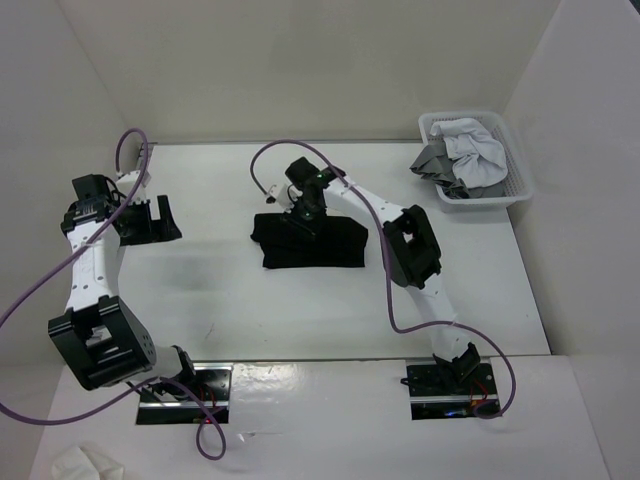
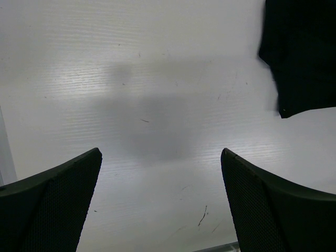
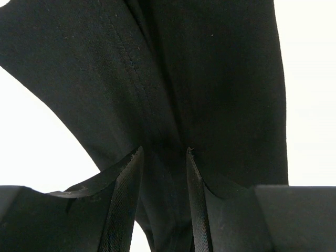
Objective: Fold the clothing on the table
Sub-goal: Fold the skirt
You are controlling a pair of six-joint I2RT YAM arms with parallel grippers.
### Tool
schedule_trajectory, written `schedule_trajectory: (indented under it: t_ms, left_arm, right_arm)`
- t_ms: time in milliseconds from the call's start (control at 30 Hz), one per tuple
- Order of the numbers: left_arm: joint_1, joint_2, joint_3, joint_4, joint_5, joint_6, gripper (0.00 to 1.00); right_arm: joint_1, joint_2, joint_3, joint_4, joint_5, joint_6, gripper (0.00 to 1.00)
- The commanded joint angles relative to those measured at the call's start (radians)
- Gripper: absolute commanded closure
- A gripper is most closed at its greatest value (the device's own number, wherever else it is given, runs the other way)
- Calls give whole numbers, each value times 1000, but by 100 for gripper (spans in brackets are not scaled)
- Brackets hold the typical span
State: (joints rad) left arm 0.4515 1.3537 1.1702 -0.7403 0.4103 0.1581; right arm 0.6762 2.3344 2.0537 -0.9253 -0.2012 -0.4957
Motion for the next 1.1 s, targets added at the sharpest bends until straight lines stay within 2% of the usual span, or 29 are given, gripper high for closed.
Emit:
schedule_trajectory:
  t_ms: [0, 467, 700, 767, 900, 933, 967, 1067]
  left_arm:
    - [7, 16, 23, -2, 25, 15, 0]
    - [7, 7, 13, -2, 35, 15, 0]
    - [7, 7, 3, -2, 35, 15, 0]
    - [7, 7, 3, -2, 35, 15, 0]
    - [7, 7, 3, -2, 35, 15, 0]
    - [7, 7, 3, -2, 35, 15, 0]
    - [7, 7, 3, -2, 35, 15, 0]
    - [7, 7, 3, -2, 35, 15, 0]
  right_arm:
    - [0, 13, -18, 46, -26, -14, 56]
    - [-20, 22, -27, 68, -26, -14, 58]
    - [-29, 40, -17, 68, -17, -14, 62]
    - [-29, 40, -6, 77, -17, -14, 66]
    - [-38, 51, 3, 77, -17, -14, 82]
    - [-38, 51, 3, 77, -17, -14, 92]
    - [-38, 51, 3, 77, -17, -14, 97]
    - [-38, 51, 13, 66, -17, -14, 100]
